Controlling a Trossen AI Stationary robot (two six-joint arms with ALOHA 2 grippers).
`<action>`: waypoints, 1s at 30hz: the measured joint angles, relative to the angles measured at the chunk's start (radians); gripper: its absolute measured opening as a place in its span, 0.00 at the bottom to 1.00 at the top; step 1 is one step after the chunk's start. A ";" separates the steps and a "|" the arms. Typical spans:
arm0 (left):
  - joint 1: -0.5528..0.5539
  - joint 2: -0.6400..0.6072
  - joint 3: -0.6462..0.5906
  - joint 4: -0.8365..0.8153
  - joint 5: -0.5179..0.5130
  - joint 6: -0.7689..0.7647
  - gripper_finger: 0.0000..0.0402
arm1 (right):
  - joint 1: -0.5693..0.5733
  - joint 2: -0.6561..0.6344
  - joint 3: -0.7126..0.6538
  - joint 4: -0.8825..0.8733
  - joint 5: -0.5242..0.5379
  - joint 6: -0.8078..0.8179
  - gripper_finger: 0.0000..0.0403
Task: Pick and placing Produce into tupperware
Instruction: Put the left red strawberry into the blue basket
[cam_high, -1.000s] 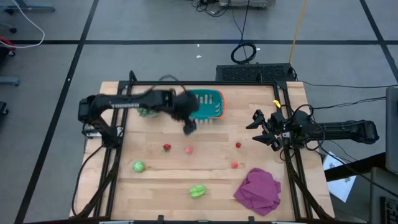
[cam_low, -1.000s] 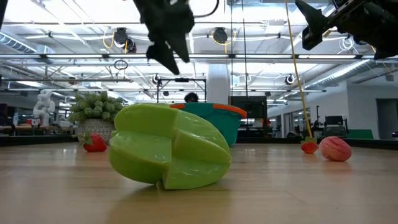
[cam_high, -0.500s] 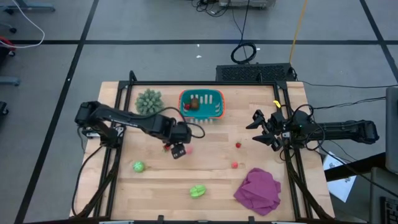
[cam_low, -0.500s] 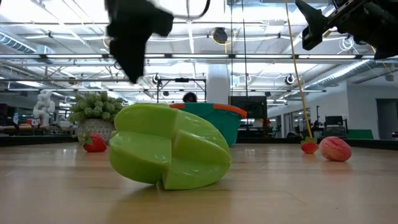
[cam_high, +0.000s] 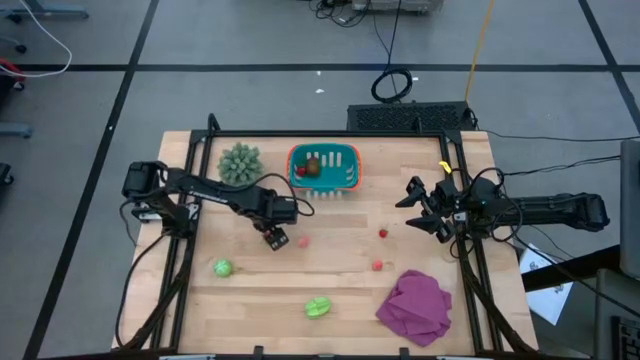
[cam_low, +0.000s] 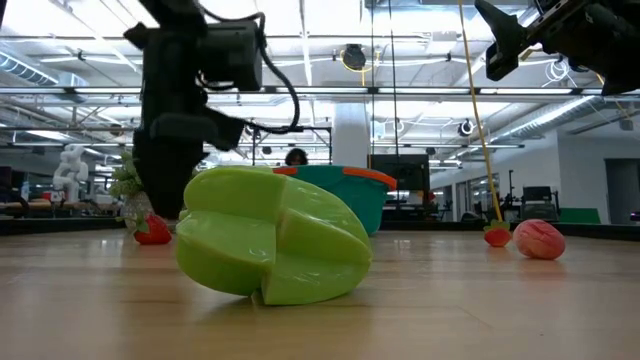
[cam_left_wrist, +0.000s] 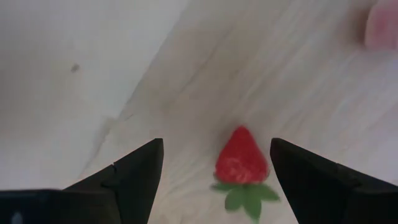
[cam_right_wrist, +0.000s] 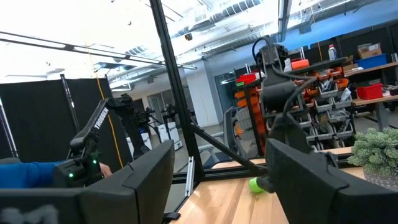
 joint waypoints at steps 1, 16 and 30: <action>0.002 0.000 -0.014 0.017 0.002 -0.006 0.74 | 0.000 0.000 0.000 0.000 0.000 0.000 0.60; 0.000 0.000 -0.079 0.103 0.072 -0.041 0.74 | 0.000 0.000 0.000 0.000 0.000 0.000 0.60; -0.015 -0.001 -0.107 0.113 0.077 -0.078 0.74 | 0.000 0.000 0.000 0.000 0.000 0.000 0.60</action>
